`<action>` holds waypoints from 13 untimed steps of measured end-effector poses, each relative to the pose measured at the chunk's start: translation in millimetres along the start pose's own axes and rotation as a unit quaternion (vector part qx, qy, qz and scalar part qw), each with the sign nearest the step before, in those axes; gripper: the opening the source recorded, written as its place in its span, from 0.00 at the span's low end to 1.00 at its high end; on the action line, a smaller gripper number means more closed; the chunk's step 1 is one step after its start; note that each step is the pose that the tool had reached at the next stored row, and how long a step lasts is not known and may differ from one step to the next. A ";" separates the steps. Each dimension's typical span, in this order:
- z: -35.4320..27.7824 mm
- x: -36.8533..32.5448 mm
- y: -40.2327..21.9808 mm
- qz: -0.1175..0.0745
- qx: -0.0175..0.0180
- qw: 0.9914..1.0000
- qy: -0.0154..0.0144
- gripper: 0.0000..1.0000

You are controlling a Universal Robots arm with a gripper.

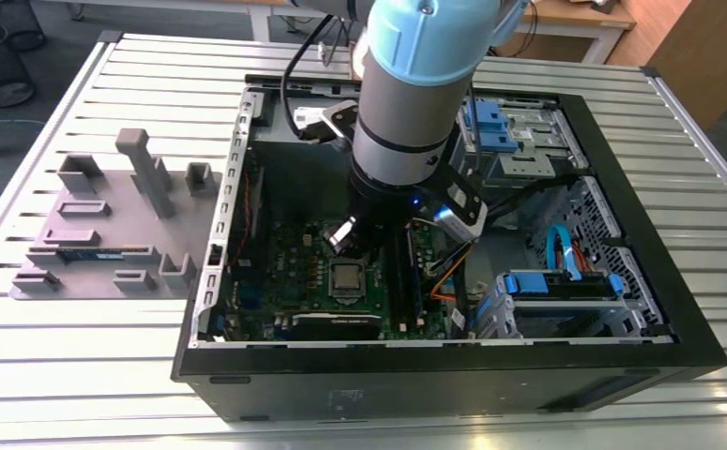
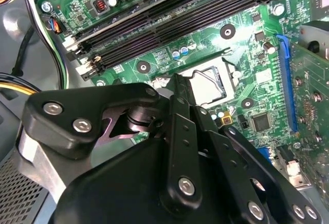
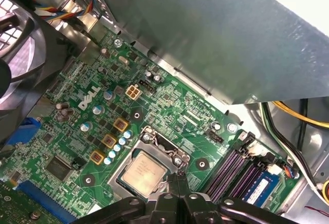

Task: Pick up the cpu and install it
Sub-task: 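Install the first cpu locking lever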

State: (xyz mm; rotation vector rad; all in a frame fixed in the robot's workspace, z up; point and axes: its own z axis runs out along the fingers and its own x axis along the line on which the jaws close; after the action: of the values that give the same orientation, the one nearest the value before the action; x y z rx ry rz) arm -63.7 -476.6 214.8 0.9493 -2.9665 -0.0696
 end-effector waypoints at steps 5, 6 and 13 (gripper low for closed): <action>1.9 0.6 -1.0 0.002 0.002 1.000 0.001 0.11; 2.3 0.8 -1.2 0.002 0.002 1.000 0.002 0.11; 5.5 1.6 -2.7 0.013 0.007 1.000 0.004 0.11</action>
State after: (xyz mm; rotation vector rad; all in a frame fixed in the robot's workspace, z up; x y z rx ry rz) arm -63.7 -479.6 209.2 0.9087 -2.9748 -0.0443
